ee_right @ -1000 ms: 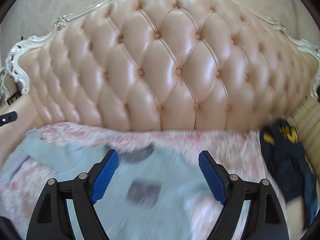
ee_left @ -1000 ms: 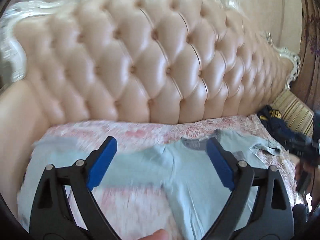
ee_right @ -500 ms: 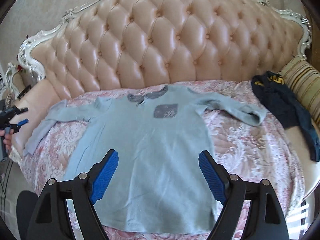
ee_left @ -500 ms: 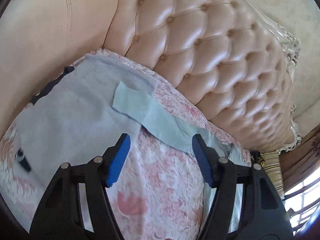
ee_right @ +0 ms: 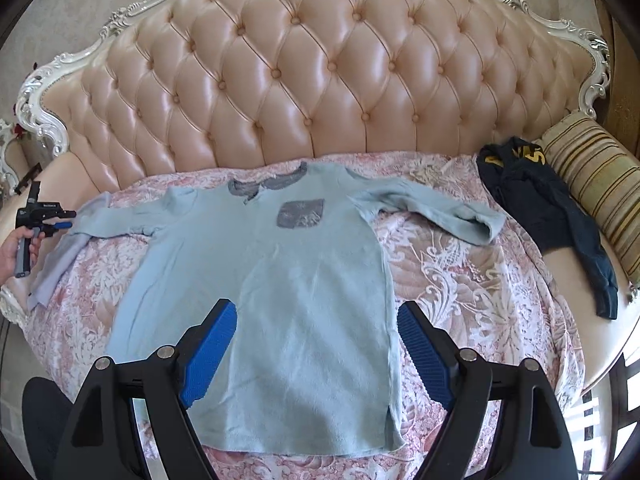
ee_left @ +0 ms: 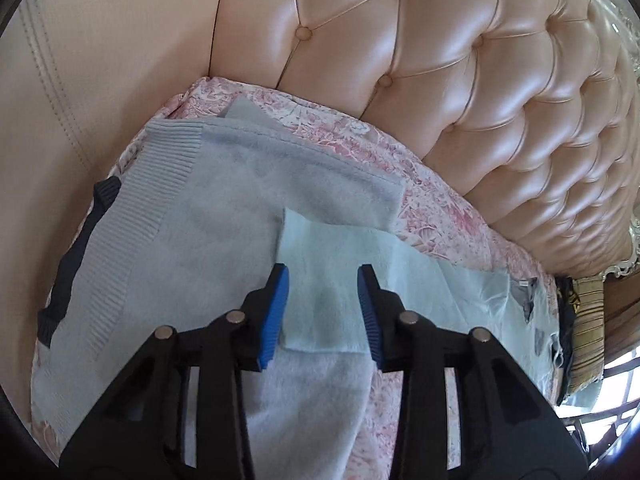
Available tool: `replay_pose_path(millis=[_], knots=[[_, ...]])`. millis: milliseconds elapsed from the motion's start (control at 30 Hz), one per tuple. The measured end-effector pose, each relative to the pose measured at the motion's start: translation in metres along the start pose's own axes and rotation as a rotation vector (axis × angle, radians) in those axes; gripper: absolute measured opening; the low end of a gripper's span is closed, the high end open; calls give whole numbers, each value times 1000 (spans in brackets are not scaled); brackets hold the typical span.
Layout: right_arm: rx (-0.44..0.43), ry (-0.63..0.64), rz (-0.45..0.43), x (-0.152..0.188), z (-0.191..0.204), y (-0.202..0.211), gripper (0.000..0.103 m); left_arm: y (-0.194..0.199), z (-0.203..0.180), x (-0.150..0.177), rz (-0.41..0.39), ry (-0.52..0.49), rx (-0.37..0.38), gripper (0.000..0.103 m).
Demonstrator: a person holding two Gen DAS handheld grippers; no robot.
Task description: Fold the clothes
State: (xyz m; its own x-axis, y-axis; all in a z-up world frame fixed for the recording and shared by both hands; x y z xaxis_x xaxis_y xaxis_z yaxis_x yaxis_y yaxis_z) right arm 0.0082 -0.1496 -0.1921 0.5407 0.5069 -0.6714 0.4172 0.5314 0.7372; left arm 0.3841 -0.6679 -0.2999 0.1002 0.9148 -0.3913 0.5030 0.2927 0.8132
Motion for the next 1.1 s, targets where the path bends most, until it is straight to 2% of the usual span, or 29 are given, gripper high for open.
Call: replay_pose_path(millis=[167,267,300,333,367,467,633,767,933,1100], knots=[[6,25,12,2,2,-3,84,-13,4,-4,28,-12,-27,39],[8,20,16,2,1,-4,84,-21,0,1,56,-71,-77,39],[9,17,20,2,1,-6,84,-23,-2,2,62,-89,-88,34],[9,13,24,2,1,-7,84,-24,-5,3,63,-112,-109,22],[6,12,26,2,1,-8,84,-21,-10,3,54,-137,-127,4],[1,17,25,2,3,-7,84,0,-34,1,9,-195,-95,4],[-23,3,18,1,4,-7,84,37,-99,5,-28,-288,-41,4],[-54,-16,11,5,4,-3,84,44,-159,14,-16,-307,-36,4],[-86,-41,-9,10,-3,10,84,33,-249,32,16,-381,-53,4],[-93,-94,-28,17,-28,22,84,8,-331,56,42,-434,-72,4]])
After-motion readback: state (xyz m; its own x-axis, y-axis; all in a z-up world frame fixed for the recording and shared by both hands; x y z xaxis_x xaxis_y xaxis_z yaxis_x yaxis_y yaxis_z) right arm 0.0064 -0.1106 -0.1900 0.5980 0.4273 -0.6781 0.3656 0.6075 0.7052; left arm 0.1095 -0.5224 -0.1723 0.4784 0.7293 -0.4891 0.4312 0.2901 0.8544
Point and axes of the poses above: each gripper's, at about its wrist camera, not at the fingertips, and y roughly against the way its jaws point, z to its left, x to its underside, the point moved 3 cm from there along -y, roughly the way its jaws point, and after that the axes turned 2 degrees about -z, right-handed, at the moved point
